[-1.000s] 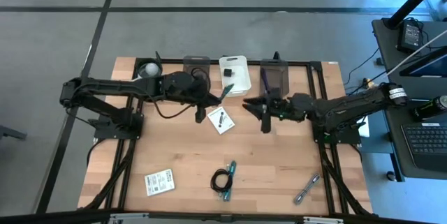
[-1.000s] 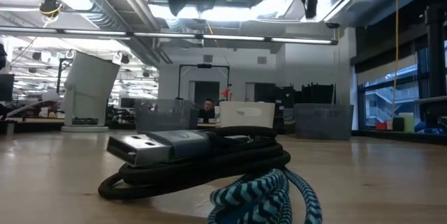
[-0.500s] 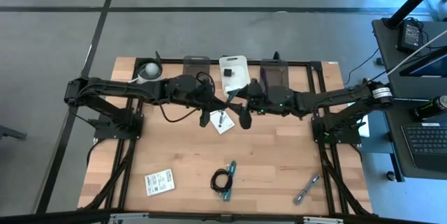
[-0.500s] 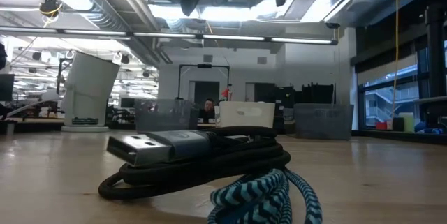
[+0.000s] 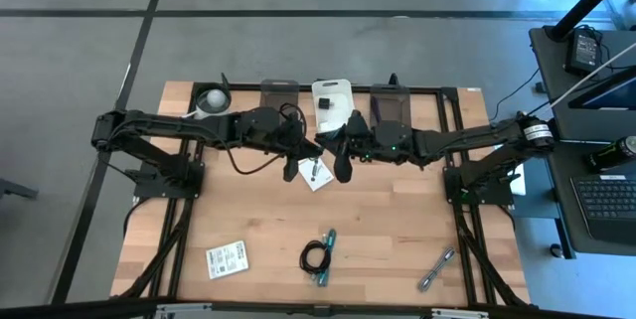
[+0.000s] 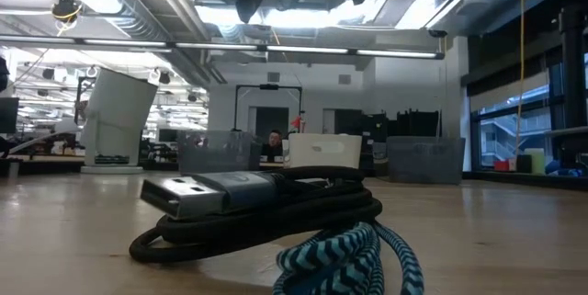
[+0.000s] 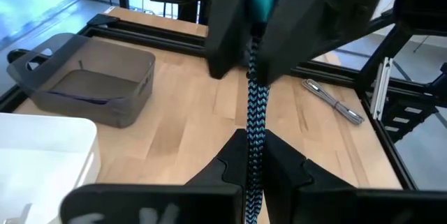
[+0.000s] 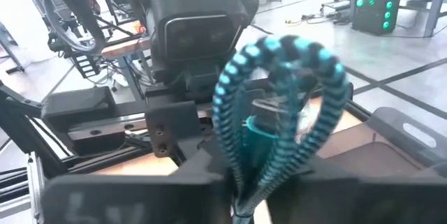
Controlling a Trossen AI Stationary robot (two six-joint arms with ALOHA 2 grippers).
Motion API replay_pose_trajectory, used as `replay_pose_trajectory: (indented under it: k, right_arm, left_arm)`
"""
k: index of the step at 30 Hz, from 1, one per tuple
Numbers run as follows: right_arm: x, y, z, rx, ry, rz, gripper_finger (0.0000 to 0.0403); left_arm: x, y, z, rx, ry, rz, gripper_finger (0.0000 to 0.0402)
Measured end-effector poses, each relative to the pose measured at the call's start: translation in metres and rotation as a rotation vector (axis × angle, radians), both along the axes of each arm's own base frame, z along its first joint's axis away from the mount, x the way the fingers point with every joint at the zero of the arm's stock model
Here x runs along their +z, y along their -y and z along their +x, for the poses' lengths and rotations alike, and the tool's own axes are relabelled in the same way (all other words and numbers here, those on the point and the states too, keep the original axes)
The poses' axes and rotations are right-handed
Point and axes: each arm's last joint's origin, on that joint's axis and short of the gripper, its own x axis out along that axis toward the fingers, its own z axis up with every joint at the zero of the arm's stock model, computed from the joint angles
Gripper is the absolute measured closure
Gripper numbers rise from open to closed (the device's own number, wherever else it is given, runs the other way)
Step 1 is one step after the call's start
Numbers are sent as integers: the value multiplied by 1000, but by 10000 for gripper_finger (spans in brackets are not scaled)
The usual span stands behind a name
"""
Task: Pick and place items into bin
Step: Put the blue charger cable into the right black bin
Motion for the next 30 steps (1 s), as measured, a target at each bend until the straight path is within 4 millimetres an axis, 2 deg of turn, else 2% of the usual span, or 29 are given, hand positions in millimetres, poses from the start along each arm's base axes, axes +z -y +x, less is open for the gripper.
replay_pose_trajectory:
  k: [2, 9, 19, 24, 30]
  right_arm:
    - [0, 0, 0, 1, -1, -4, 375]
    - [0, 0, 0, 3, -5, -18, 369]
    - [-1, 0, 0, 2, -16, -21, 375]
    - [2, 2, -6, -56, -36, -13, 367]
    - [2, 6, -19, -189, -88, 46, 376]
  left_arm:
    - [0, 0, 0, -3, 0, 7, 384]
    - [0, 0, 0, -5, 1, 29, 360]
    - [2, 3, -1, 16, 10, 66, 279]
    - [16, 1, -18, 13, 19, 139, 258]
    - [31, -2, -58, 16, -66, 234, 261]
